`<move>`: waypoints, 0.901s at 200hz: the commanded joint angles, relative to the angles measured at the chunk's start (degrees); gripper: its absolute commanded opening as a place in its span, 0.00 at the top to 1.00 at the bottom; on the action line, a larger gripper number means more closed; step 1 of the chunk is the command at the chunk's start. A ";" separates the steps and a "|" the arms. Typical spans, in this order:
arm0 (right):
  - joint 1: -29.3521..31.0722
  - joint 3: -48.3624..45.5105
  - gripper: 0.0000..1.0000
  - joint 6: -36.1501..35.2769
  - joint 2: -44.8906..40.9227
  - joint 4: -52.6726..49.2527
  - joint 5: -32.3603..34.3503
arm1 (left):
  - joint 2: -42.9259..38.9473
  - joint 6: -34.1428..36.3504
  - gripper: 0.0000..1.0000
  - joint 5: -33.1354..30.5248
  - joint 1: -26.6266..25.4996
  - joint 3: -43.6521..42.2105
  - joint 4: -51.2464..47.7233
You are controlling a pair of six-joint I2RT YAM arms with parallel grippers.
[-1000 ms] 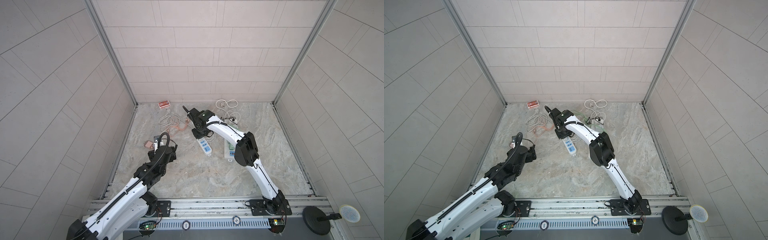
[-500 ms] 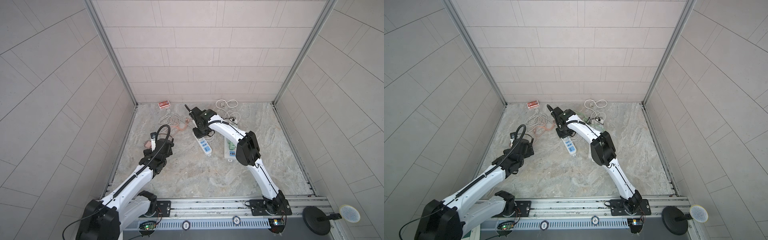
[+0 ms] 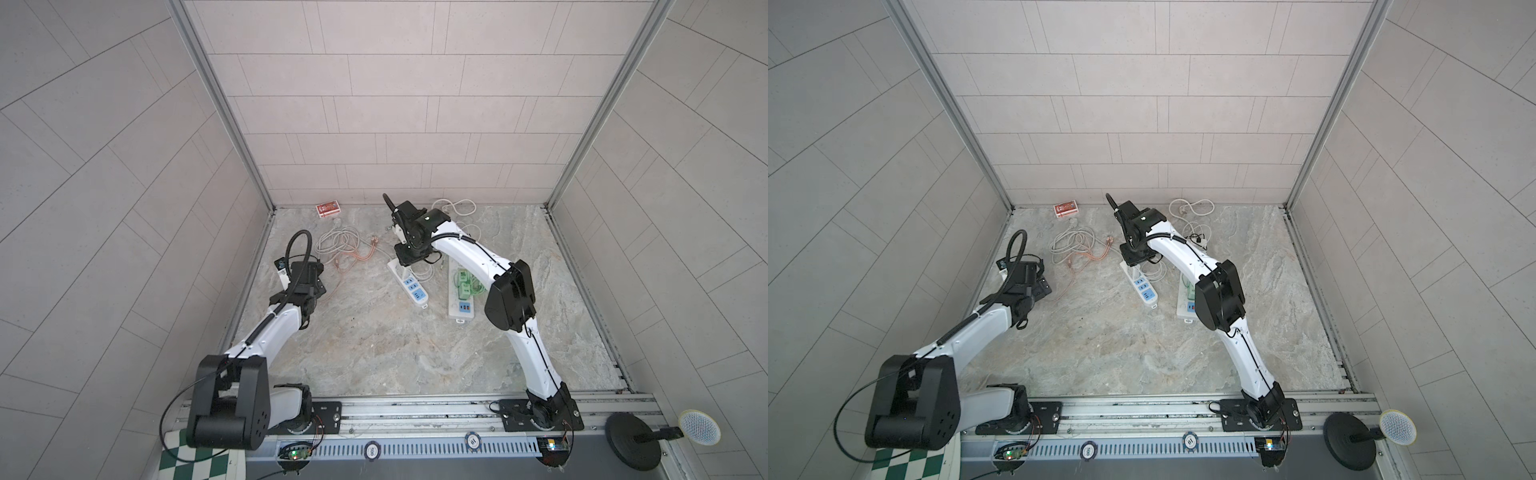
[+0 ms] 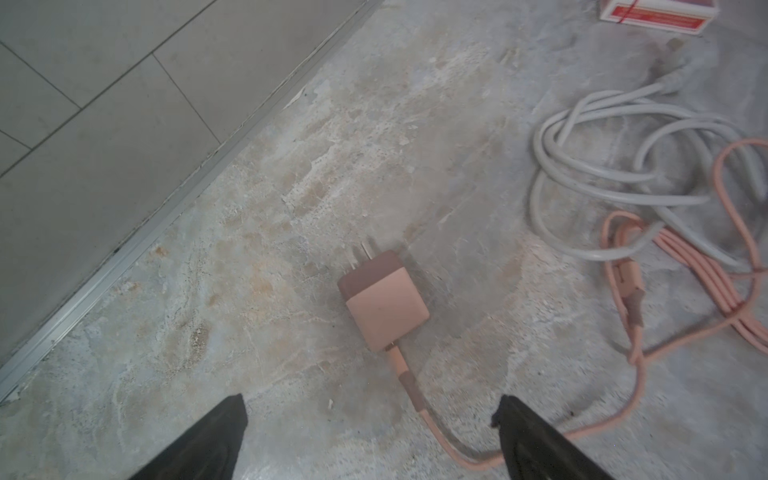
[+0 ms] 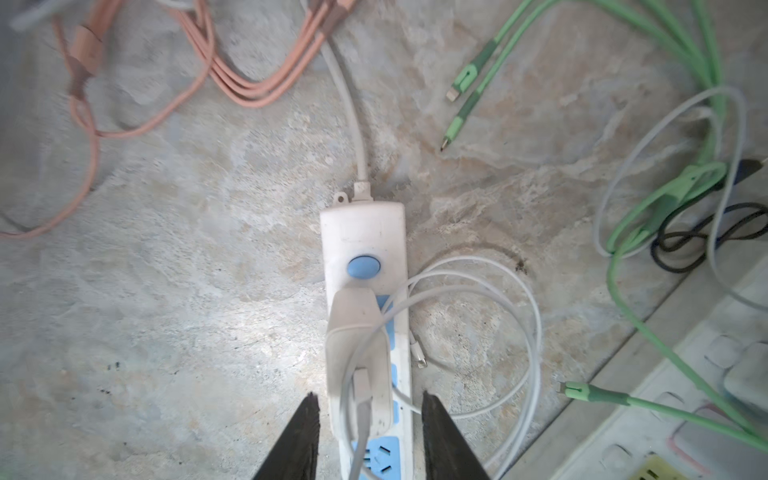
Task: Insert the plug
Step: 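Open the right gripper and lift off while the left moves toward the pink charger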
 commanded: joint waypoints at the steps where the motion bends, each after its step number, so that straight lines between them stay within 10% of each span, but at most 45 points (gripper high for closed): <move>1: 0.49 -2.82 0.58 -0.95 -4.26 0.90 -0.63 | 2.70 -1.90 0.00 5.86 2.47 2.20 -1.45; 101: -4.99 -49.78 0.66 4.73 -34.50 19.86 1.12 | 16.95 -2.10 0.00 21.43 11.82 9.48 -3.81; 180: -9.62 -56.59 0.79 5.81 -26.46 28.65 -6.36 | 25.93 -2.59 0.00 23.18 13.23 17.39 -6.78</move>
